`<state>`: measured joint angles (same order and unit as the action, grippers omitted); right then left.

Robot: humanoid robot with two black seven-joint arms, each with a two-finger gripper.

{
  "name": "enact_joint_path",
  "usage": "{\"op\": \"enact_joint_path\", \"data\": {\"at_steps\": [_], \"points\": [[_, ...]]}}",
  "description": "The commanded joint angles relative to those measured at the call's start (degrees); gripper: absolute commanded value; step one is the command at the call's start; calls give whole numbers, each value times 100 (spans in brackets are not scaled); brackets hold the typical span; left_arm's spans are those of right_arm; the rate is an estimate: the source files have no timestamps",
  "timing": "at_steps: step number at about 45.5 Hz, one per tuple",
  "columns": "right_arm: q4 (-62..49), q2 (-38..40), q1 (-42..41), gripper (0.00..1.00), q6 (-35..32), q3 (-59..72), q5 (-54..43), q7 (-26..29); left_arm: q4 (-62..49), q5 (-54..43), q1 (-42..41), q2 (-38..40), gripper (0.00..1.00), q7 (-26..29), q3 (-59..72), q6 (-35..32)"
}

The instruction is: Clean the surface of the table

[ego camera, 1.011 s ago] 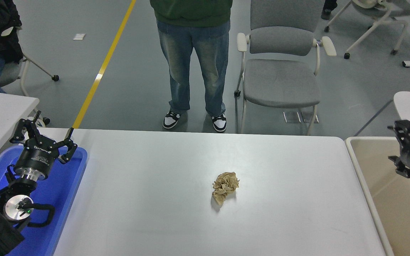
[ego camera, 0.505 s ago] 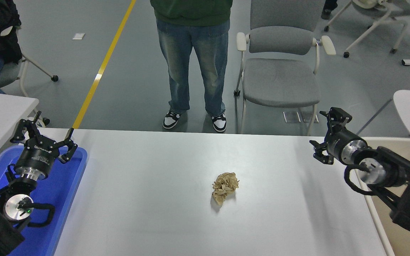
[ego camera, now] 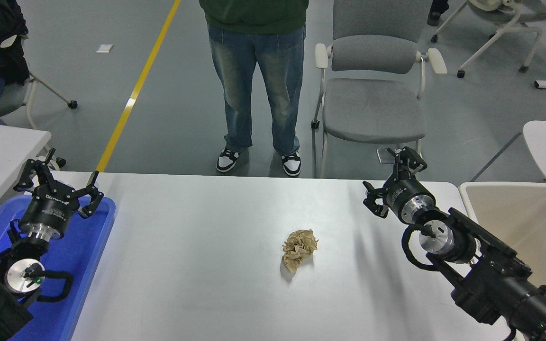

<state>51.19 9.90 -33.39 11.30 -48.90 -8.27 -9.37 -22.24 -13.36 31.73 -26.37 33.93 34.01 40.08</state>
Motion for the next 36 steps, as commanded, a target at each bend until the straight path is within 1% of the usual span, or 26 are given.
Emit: {"op": "enact_joint_path", "data": {"at_steps": [1, 8, 15, 26, 36], "points": [[-127, -147, 34, 100, 4, -94, -8, -91, 0, 0, 0, 0, 100, 0, 0, 0], [-127, 29, 25, 100, -40, 257, -148, -82, 0, 0, 0, 0, 100, 0, 0, 0], [-30, 608, -124, 100, -49, 1223, -561, -74, 0, 0, 0, 0, 100, 0, 0, 0], [356, 1426, -677, 100, -31, 2761, -1282, -12, 0, 0, 0, 0, 100, 0, 0, 0], [1067, 2006, -1424, 100, 4, 4281, -1818, 6, 0, 0, 0, 0, 100, 0, 0, 0]]}}
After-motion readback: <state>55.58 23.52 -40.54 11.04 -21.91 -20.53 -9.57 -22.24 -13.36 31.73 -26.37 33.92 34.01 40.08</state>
